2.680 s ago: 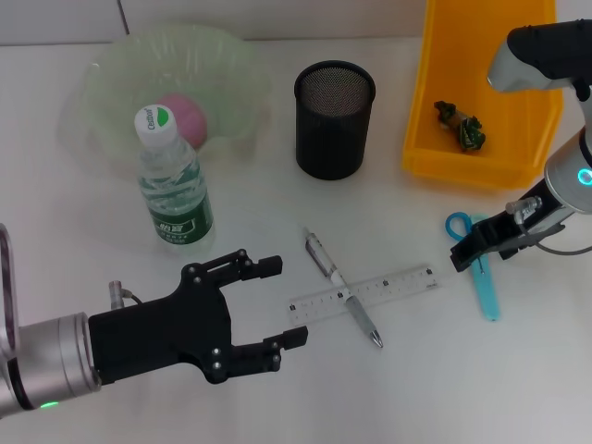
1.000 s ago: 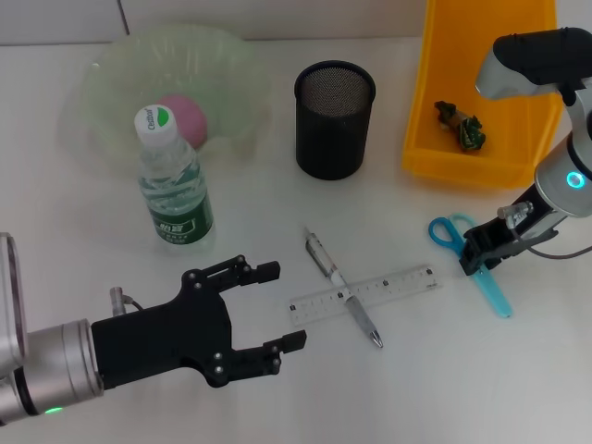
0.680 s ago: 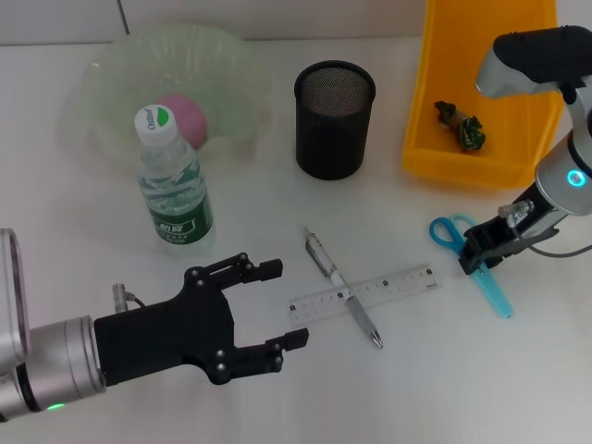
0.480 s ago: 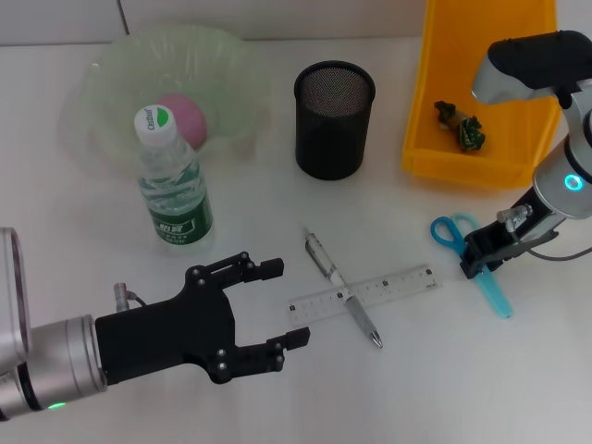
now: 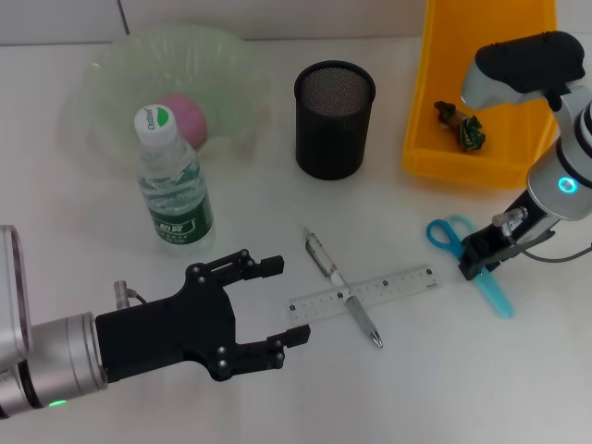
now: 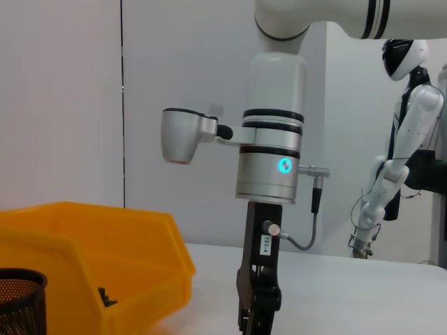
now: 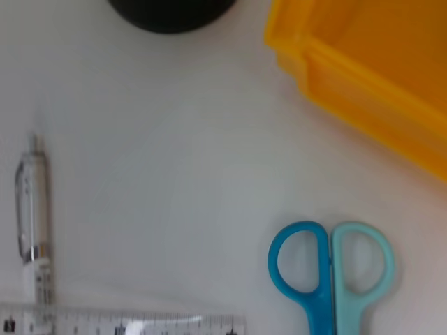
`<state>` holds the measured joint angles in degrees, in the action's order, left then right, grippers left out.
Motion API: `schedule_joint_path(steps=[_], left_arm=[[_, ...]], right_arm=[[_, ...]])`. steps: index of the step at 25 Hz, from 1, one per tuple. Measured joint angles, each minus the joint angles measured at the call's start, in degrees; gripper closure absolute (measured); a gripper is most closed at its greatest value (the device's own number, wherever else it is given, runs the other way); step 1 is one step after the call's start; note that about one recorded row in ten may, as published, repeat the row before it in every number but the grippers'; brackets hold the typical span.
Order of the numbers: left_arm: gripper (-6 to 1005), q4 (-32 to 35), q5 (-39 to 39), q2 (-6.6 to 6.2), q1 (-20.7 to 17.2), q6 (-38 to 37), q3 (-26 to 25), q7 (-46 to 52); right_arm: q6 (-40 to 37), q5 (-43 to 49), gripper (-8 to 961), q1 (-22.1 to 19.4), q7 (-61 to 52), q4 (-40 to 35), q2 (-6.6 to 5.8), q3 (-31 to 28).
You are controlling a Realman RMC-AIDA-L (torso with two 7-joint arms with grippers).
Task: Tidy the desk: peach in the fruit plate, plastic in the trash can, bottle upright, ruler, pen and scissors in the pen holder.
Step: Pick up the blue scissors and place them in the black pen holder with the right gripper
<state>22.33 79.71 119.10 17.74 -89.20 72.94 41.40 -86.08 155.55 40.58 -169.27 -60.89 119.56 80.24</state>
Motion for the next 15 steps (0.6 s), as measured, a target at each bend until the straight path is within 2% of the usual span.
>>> schedule_joint_path(steps=[1, 2, 4, 5, 6, 7, 8, 9, 10, 11, 12, 13, 14, 15], left_arm=[[205, 0.0, 0.01, 0.0, 0.03, 0.0, 0.0, 0.0], [205, 0.0, 0.0, 0.0, 0.03, -0.01, 0.0, 0.0], [205, 0.0, 0.0, 0.0, 0.03, -0.01, 0.01, 0.0], [205, 0.0, 0.0, 0.0, 0.04, -0.01, 0.0, 0.0], [205, 0.0, 0.0, 0.0, 0.04, -0.01, 0.0, 0.0], [205, 0.0, 0.01, 0.0, 0.08, -0.01, -0.01, 0.0], [205, 0.0, 0.01, 0.0, 0.13, -0.01, -0.01, 0.0], [205, 0.0, 0.01, 0.0, 0.18, -0.01, -0.01, 0.0], [205, 0.0, 0.0, 0.0, 0.24, -0.02, 0.01, 0.0], [205, 0.0, 0.0, 0.0, 0.24, -0.02, 0.01, 0.0], [205, -0.01, 0.0, 0.02, 0.28, -0.01, 0.01, 0.0], [205, -0.01, 0.0, 0.02, 0.28, -0.01, 0.01, 0.0], [205, 0.0, 0.0, 0.05, 0.29, -0.01, 0.04, 0.0], [205, -0.05, -0.03, 0.05, 0.28, -0.01, 0.12, 0.0]], right_arm=[[0.0, 0.0, 698, 0.0, 0.0, 0.0, 0.0, 0.0], [-1.53, -0.57, 708, -2.07, 0.0, -5.71, 0.02, -0.38], [-2.18, -0.87, 727, -2.85, 0.0, -7.9, 0.01, -0.52], [-4.29, -1.88, 736, -4.87, 0.0, -14.38, -0.1, -1.17], [-4.29, -1.88, 736, -4.87, 0.0, -14.38, -0.1, -1.17], [-5.59, -2.74, 736, -6.65, 0.25, -20.57, -0.19, -2.7], [-5.59, -2.74, 736, -6.65, 0.25, -20.57, -0.19, -2.7], [-5.77, -3.1, 735, -7.33, 0.46, -22.97, -0.23, -3.38], [-5.15, -5.93, 735, -9.92, 1.44, -29.79, -0.23, -5.1], [-5.15, -5.93, 735, -9.92, 1.44, -29.79, -0.23, -5.1], [-2.89, -10.75, 735, -12.71, 3.72, -35.45, -0.23, -7.01], [-2.89, -10.75, 735, -12.71, 3.72, -35.45, -0.23, -7.01], [-0.66, -14.53, 735, -14.4, 5.86, -37.94, -0.21, -8.13], [7.49, -24.96, 735, -19.35, 14.05, -40.5, -0.11, -9.67]])
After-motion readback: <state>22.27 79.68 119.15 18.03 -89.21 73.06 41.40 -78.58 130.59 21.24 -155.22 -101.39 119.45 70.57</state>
